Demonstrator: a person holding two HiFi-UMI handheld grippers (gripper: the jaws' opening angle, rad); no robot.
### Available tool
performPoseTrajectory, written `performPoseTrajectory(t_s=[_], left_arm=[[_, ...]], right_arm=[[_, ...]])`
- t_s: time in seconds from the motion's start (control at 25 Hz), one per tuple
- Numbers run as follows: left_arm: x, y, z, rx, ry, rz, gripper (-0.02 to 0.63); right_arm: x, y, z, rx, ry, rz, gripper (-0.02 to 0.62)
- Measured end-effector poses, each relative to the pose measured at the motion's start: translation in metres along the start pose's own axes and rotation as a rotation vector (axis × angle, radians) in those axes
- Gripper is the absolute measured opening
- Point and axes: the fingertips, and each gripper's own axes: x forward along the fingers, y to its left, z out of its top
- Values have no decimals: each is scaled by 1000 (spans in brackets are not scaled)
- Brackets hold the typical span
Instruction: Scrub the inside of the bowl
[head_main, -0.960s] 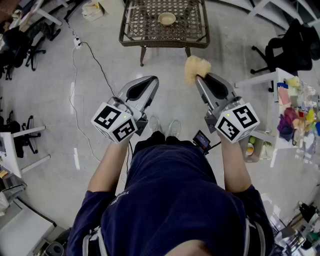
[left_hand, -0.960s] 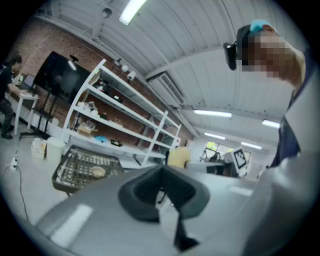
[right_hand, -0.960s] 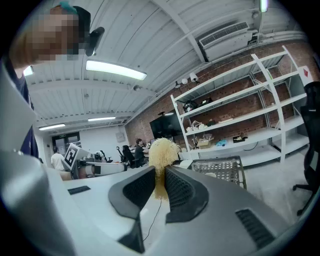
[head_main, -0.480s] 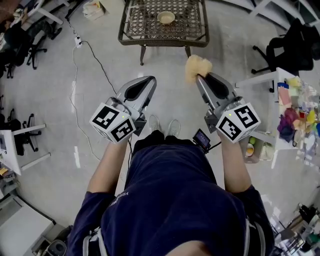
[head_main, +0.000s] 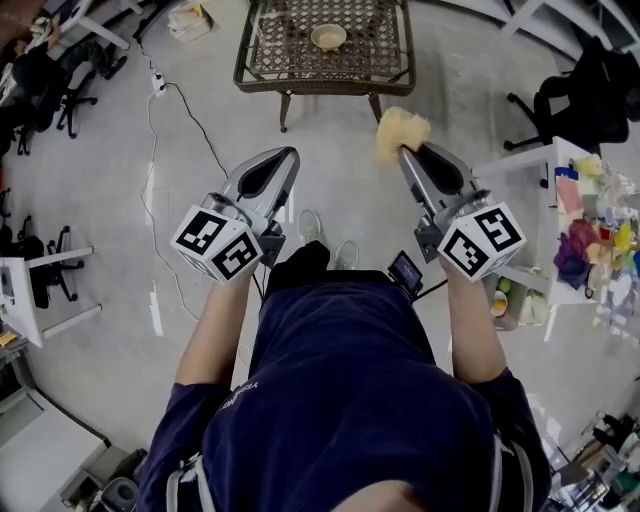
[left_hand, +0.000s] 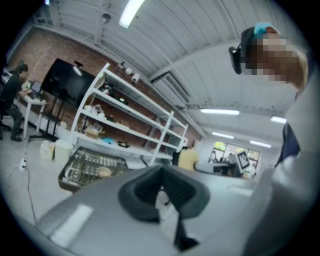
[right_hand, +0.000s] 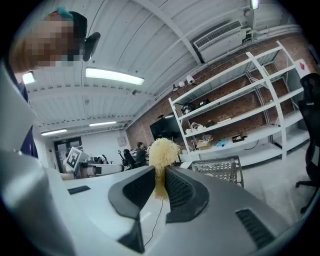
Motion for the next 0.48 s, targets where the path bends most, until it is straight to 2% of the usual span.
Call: performPoseTrajectory(t_s=[0.24, 0.48], left_arm=[[18, 17, 4, -8, -10, 7, 5], [39, 55, 10, -24, -3, -2, 5]], right_arm=[[9, -22, 5, -5, 4, -13, 57], [46, -42, 5, 3, 25, -26, 57]])
